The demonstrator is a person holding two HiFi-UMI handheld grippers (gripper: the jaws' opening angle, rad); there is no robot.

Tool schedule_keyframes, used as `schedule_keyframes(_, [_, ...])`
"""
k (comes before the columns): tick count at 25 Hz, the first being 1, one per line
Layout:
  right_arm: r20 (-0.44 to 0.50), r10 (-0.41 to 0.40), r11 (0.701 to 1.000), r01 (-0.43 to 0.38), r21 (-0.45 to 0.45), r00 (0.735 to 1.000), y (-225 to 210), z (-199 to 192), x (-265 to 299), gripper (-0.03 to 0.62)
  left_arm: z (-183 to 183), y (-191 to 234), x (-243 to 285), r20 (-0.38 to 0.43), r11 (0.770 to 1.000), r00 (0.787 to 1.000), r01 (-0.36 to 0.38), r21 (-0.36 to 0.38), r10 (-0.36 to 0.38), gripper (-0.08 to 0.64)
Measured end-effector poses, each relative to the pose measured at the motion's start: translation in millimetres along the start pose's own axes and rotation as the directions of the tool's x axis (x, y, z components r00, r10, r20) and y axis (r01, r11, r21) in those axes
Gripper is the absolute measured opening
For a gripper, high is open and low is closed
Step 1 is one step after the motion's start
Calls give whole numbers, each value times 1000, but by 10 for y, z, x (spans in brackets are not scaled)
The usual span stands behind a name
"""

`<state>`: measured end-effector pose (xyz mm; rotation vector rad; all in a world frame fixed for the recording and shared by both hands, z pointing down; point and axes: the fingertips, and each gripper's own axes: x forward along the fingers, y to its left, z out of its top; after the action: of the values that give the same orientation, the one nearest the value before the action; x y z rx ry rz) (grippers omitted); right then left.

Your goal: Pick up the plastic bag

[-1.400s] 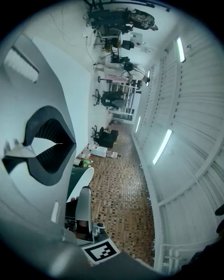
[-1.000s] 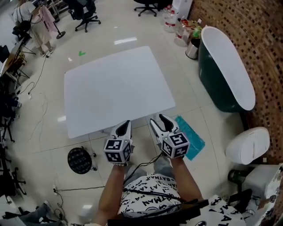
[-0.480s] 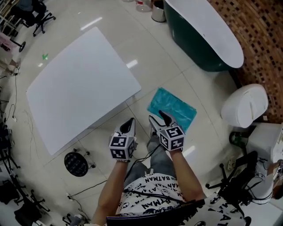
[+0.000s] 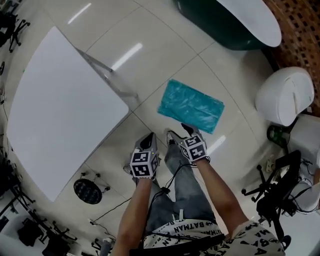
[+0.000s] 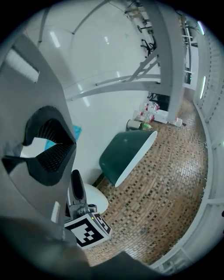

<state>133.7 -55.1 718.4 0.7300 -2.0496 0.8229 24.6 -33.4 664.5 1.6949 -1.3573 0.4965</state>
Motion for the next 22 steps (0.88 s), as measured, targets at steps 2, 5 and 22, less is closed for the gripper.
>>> schedule_keyframes(2, [-31, -5, 1000, 5, -10, 1000, -226, -168, 338, 272, -135, 89, 349, -28, 1000, 1000, -2, 2, 2, 0])
schedule_keyframes(5, [-78, -2, 1000, 0, -26, 997, -472, -445, 855, 272, -357, 245, 814, -66, 999, 998, -3, 40, 5, 0])
schedule_keyframes(22, [-210, -70, 993, 49, -106, 975, -1418, -2086, 3596, 398, -2025, 1151, 2962, -222, 996, 975, 46, 77, -28, 0])
